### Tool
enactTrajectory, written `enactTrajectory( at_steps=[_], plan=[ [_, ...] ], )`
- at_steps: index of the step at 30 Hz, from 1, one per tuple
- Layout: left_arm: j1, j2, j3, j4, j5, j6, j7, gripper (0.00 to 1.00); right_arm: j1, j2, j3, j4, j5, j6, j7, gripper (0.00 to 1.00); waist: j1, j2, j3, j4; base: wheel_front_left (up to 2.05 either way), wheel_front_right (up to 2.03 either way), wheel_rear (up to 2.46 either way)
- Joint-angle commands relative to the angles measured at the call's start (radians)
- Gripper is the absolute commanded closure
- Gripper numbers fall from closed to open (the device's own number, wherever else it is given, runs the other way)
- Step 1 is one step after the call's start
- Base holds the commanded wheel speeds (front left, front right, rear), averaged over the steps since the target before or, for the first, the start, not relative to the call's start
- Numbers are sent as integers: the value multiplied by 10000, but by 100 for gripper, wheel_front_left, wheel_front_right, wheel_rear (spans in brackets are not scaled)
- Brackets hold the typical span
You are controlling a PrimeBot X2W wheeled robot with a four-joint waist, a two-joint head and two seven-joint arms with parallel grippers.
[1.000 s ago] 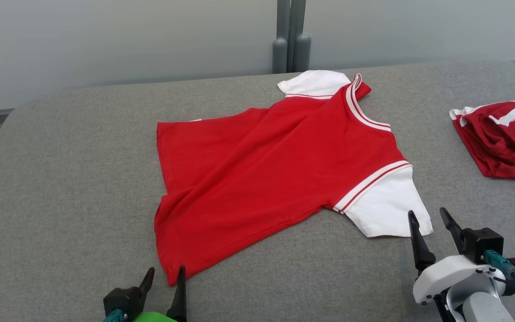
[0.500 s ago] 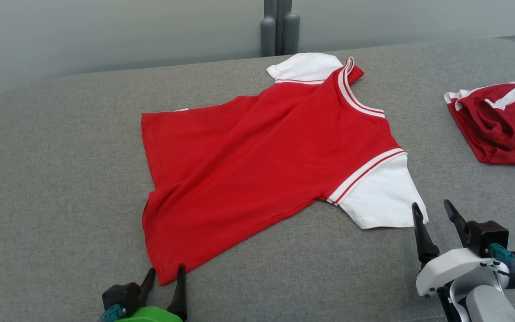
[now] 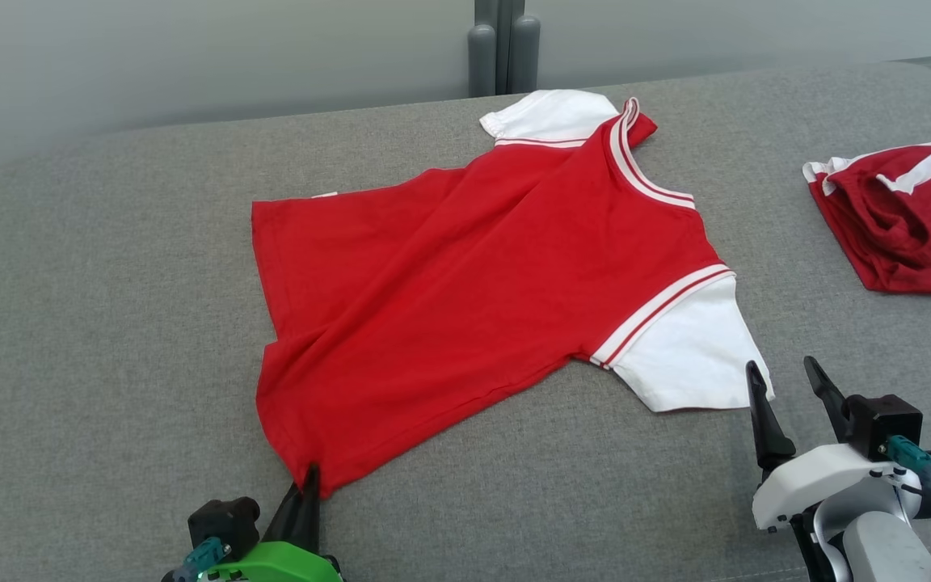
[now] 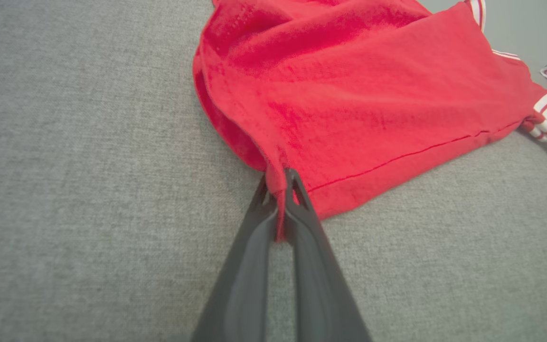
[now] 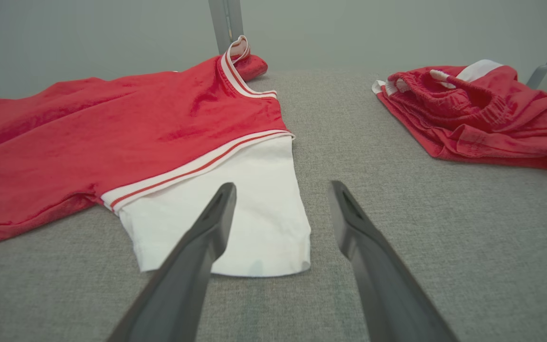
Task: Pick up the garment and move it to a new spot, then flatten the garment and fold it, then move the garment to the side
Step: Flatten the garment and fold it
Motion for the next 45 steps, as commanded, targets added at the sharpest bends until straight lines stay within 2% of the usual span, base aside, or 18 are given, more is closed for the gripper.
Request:
enactTrajectory(
  at_steps=[1,9,18,27,28,29,30,31,36,45],
  plan=[
    [-25,33,19,-32,84,-54,5,100,-61,-15,-41,21,39,-15,-27,0,0,0,-7,5,0,0,0],
    [-14,33,108,-293,385,54,5,100,-59,-26,-361,395,128,-15,-25,0,0,0,51,166,0,0,0],
    [24,36,285,-544,920,84,5,100,-544,55,-1102,1411,478,-15,-25,0,0,0,482,793,0,0,0],
    [-201,37,94,-580,963,7,5,100,-936,115,-577,3075,492,-8,10,0,0,0,638,1176,0,0,0],
    [-198,37,77,-583,943,7,5,100,-907,113,-499,3269,490,-8,41,13,0,0,622,1186,0,0,0],
    [-189,37,71,-585,926,13,5,100,-877,132,-403,3423,500,-8,64,47,0,0,604,1188,0,0,0],
    [-174,37,70,-587,914,13,5,100,-849,130,-297,3575,512,-4,70,66,0,0,582,1183,0,0,0],
    [-149,37,74,-587,912,11,5,100,-801,129,-189,3716,529,-4,74,100,0,0,552,1168,0,0,0],
    [-70,36,79,-678,966,5,5,100,-649,-25,32,3837,846,-17,79,100,0,0,288,1038,0,0,0],
    [429,42,544,-970,1160,-61,5,100,-414,-151,-267,1792,1294,-17,-16,100,0,0,-1114,673,0,0,0]
  ],
)
